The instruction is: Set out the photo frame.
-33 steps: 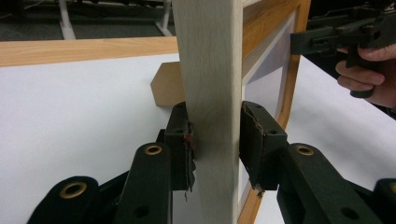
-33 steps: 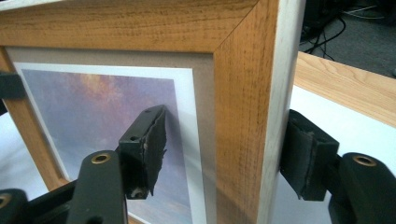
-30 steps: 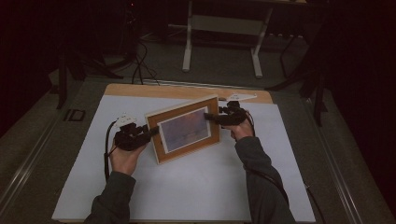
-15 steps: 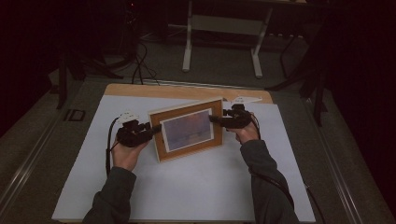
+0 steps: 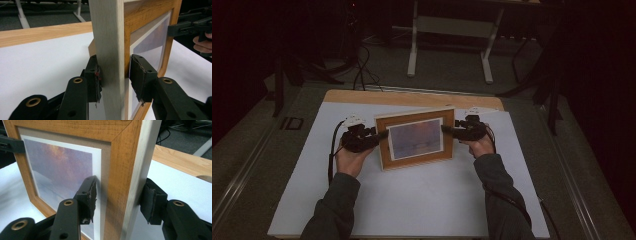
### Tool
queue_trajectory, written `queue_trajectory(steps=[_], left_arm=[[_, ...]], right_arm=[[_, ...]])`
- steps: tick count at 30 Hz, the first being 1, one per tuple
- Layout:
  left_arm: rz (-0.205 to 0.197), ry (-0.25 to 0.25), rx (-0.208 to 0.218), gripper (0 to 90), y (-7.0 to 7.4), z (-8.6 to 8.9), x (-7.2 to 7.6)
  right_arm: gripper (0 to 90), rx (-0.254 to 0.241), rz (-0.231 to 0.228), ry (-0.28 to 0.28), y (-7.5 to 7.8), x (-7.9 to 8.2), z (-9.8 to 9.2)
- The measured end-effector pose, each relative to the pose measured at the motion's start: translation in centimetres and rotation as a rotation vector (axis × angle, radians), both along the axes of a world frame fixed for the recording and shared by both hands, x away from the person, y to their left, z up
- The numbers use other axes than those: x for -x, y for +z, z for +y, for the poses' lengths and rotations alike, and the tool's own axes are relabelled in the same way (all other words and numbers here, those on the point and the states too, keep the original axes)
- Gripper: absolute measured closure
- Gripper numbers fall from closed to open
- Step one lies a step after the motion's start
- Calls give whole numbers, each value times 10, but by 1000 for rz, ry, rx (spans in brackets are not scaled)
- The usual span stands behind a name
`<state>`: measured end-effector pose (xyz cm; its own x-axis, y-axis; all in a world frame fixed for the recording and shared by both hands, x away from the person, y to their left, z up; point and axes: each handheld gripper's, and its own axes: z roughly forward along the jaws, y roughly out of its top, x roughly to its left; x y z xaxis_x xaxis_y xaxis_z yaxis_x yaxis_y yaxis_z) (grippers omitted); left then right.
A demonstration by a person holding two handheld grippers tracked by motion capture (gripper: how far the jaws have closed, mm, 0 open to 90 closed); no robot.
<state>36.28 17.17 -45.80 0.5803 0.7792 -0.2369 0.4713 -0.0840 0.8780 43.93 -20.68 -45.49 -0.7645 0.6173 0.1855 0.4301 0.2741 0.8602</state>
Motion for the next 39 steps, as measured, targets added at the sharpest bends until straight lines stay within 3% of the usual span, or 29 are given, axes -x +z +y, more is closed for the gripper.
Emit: queue_trajectory(steps=[39], left_arm=[[-13, -55, 30, 565, -4, -11, -28]], right_arm=[[579, 8, -22, -54, -2, 21, -21]])
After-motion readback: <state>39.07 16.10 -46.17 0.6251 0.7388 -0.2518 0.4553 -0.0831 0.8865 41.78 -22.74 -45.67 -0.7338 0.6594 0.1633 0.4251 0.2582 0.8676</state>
